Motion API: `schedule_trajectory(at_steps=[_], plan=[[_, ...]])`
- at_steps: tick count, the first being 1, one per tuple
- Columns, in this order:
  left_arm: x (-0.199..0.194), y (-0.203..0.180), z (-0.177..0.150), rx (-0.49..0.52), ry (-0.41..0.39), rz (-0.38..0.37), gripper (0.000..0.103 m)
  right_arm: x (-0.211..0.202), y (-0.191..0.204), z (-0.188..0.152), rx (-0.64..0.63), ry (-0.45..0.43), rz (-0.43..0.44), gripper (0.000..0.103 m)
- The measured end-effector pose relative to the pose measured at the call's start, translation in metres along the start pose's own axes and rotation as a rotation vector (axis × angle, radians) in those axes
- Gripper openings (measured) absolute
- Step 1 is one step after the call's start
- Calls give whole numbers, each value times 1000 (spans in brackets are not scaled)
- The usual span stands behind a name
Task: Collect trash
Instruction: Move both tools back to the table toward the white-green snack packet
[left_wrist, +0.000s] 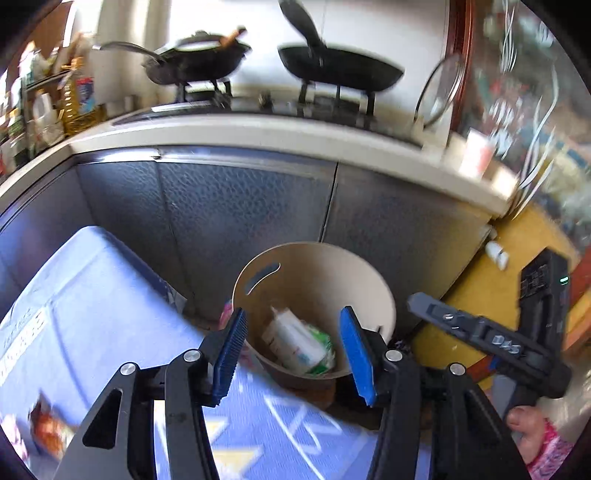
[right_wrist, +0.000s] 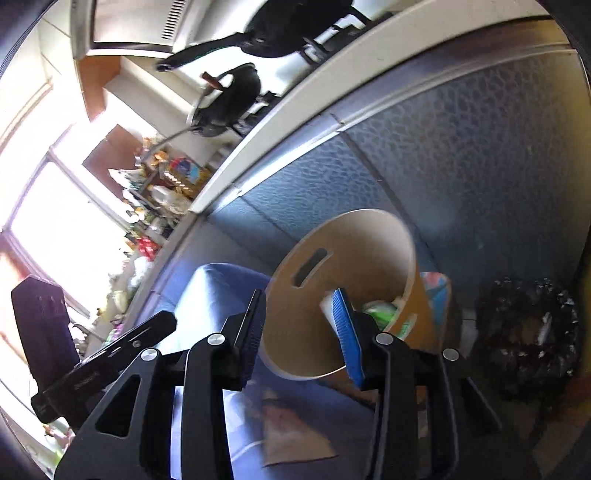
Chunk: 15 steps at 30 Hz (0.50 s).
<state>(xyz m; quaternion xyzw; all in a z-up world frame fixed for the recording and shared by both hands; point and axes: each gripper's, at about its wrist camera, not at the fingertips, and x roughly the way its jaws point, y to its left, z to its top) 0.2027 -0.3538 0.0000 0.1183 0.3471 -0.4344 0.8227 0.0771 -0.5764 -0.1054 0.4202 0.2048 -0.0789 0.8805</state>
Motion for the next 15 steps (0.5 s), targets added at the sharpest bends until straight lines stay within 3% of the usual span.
schedule_trajectory(at_steps=[9,12,15], plan=[[-118,12,-106,-90,0,-5,53,2,65,-64,-72,154,127,38],[-156,33,-142,-147,12,46,53,9,92,-95,-109,239,168,38],[-201,57,-179,-207,-6,144,54,19,120,-131,-139,342,220,38]])
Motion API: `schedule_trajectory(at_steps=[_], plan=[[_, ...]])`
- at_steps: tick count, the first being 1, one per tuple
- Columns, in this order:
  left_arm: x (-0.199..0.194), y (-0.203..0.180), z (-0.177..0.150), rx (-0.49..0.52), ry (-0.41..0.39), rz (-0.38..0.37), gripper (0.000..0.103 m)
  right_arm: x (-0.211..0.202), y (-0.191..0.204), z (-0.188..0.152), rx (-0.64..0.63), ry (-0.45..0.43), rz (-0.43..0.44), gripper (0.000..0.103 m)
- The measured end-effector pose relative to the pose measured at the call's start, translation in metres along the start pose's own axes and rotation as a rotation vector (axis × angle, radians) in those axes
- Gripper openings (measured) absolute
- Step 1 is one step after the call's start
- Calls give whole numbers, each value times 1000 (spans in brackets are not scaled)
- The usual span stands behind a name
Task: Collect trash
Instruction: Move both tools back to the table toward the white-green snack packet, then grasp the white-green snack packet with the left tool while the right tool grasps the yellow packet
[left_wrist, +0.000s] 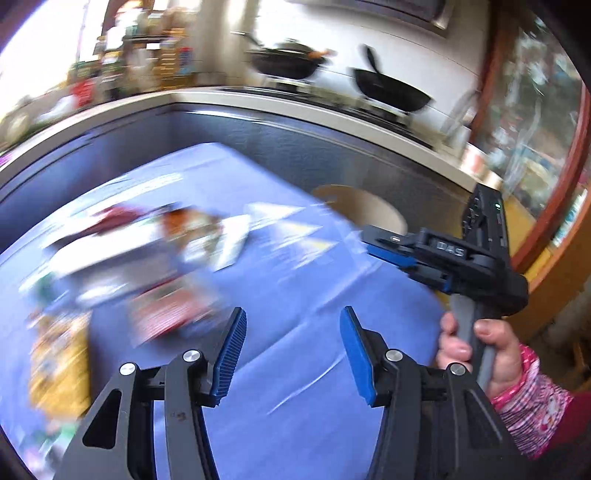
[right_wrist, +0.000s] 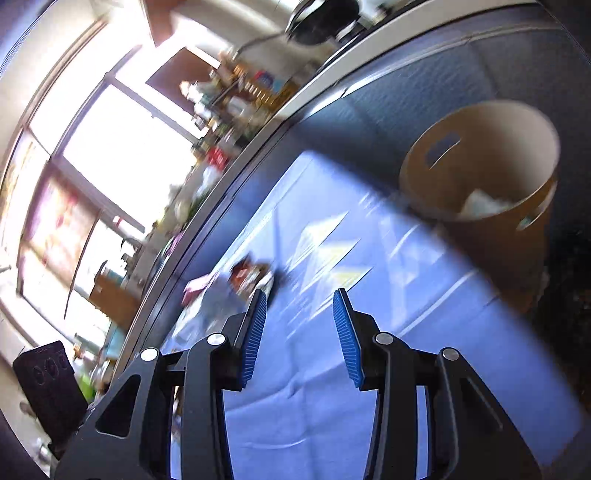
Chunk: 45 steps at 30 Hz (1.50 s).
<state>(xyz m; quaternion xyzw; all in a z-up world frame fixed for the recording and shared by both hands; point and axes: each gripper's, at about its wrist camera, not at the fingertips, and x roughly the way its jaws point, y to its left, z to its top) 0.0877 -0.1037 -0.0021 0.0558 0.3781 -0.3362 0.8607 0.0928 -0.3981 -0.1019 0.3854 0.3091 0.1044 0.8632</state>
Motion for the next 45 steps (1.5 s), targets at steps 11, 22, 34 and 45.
schedule_trajectory(at_steps=[11,22,34,45], plan=[[-99,144,-119,-377,-39,289,83,101,114,-92,-132,372,133,39],[-62,172,-133,-377,8,124,80,139,167,-149,-258,492,120,38],[-52,170,-135,-372,5,17,15,159,177,-163,-295,545,110,19],[-105,192,-145,-447,-95,28,5,182,167,-115,-124,458,143,46]])
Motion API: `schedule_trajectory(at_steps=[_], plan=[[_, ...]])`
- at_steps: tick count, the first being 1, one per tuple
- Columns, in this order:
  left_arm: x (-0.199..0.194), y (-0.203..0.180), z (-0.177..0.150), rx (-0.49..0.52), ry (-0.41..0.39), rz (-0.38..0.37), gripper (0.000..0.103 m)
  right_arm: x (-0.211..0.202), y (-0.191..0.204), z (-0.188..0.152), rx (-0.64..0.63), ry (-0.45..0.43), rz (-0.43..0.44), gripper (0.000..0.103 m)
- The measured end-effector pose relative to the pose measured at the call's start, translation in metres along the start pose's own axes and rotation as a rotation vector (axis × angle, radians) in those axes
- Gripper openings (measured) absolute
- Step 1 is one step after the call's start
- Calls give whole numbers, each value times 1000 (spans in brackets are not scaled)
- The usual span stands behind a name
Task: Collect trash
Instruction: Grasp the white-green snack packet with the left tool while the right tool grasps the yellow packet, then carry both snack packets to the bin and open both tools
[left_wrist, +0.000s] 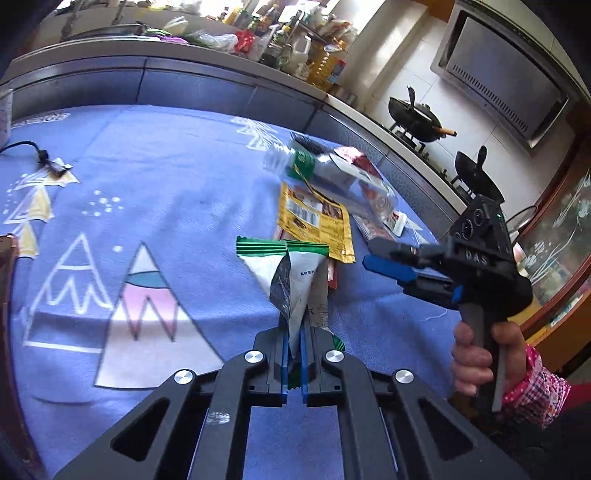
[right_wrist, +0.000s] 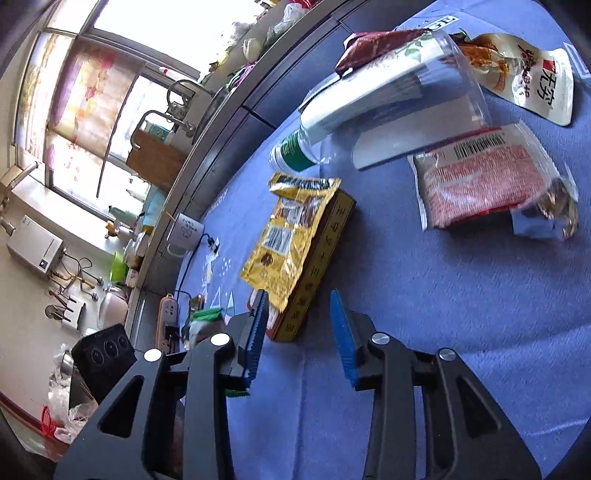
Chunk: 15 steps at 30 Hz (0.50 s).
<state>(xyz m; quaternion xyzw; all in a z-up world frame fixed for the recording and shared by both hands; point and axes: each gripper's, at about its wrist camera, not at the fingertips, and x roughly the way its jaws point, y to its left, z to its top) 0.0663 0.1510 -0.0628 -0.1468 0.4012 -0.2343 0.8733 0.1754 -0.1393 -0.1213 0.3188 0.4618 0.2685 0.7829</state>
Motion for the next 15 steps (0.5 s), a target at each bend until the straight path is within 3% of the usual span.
schedule_trajectory(at_steps=[5,6,7,8,15], plan=[[-11,7,1,-31,-20,20,5,23,-1,24,17,8,-13,44],[-12,6,1,-33,-21,26,5,28,0,26,1,13,-25,36],[-12,6,1,-34,-21,30,5,30,1,28,-13,12,-40,9],[-12,4,1,-34,-21,33,5,29,1,28,-13,3,-36,1],[-7,-19,10,13,-24,2,5,-46,-10,0,-75,-133,-64,1]])
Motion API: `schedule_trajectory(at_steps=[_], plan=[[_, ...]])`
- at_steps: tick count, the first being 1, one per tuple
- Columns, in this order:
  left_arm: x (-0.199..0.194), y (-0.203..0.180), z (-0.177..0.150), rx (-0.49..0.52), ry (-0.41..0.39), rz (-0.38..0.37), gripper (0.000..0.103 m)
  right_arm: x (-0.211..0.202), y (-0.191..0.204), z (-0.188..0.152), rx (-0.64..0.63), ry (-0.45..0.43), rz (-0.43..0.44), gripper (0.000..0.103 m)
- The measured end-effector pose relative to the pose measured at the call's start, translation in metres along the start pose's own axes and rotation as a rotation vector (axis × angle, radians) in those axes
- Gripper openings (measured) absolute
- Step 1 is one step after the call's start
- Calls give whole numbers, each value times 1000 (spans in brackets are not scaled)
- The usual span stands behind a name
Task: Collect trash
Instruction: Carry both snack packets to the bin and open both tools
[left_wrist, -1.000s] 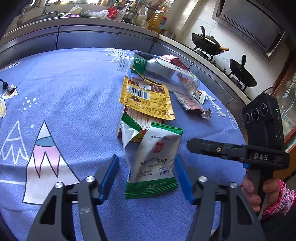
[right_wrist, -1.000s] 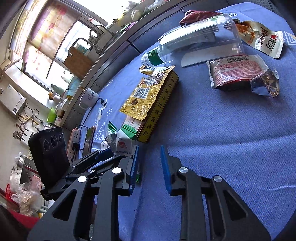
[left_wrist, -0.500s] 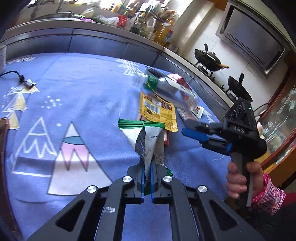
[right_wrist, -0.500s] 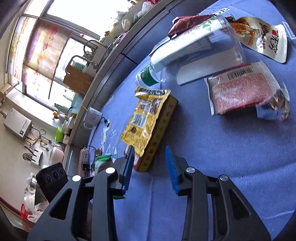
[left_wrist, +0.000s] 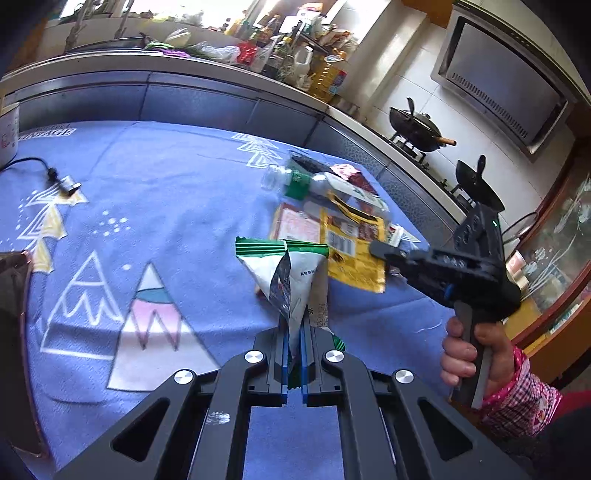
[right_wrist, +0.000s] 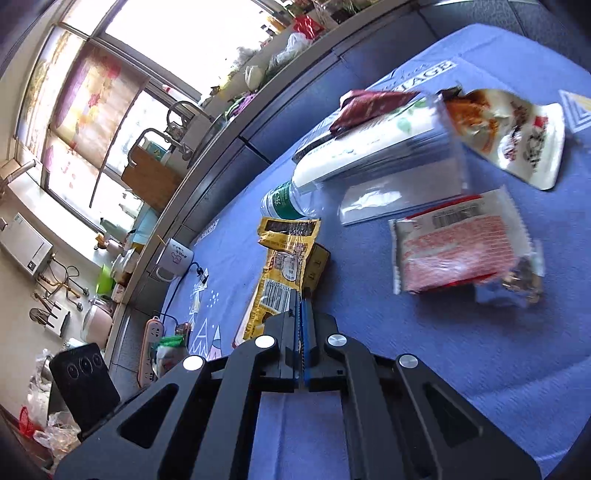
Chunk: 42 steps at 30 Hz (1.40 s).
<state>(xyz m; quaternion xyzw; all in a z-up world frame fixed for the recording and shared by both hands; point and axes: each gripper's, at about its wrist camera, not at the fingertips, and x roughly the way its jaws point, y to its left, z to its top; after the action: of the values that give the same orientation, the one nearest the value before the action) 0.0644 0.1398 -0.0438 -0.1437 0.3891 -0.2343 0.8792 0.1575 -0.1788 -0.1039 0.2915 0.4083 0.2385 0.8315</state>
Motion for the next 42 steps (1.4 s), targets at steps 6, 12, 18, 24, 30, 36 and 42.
schedule_trajectory(at_steps=[6,12,18,24,30,36,42], plan=[[35,-46,5,88,57,-80,5,-73,-46,-38,65,-58,-77,1],[87,-100,-3,203,168,-154,5,-136,-94,-67,147,-164,-198,1],[144,-150,-14,340,271,-165,5,-185,-143,-69,213,-282,-307,1],[185,-189,4,410,321,-195,5,-225,-174,-45,242,-403,-296,1],[228,-267,40,520,303,-268,5,-256,-213,-4,264,-498,-314,1],[301,-348,83,553,305,-320,5,-272,-273,47,314,-543,-394,1],[385,-398,103,567,336,-277,5,-272,-318,84,324,-534,-489,2]])
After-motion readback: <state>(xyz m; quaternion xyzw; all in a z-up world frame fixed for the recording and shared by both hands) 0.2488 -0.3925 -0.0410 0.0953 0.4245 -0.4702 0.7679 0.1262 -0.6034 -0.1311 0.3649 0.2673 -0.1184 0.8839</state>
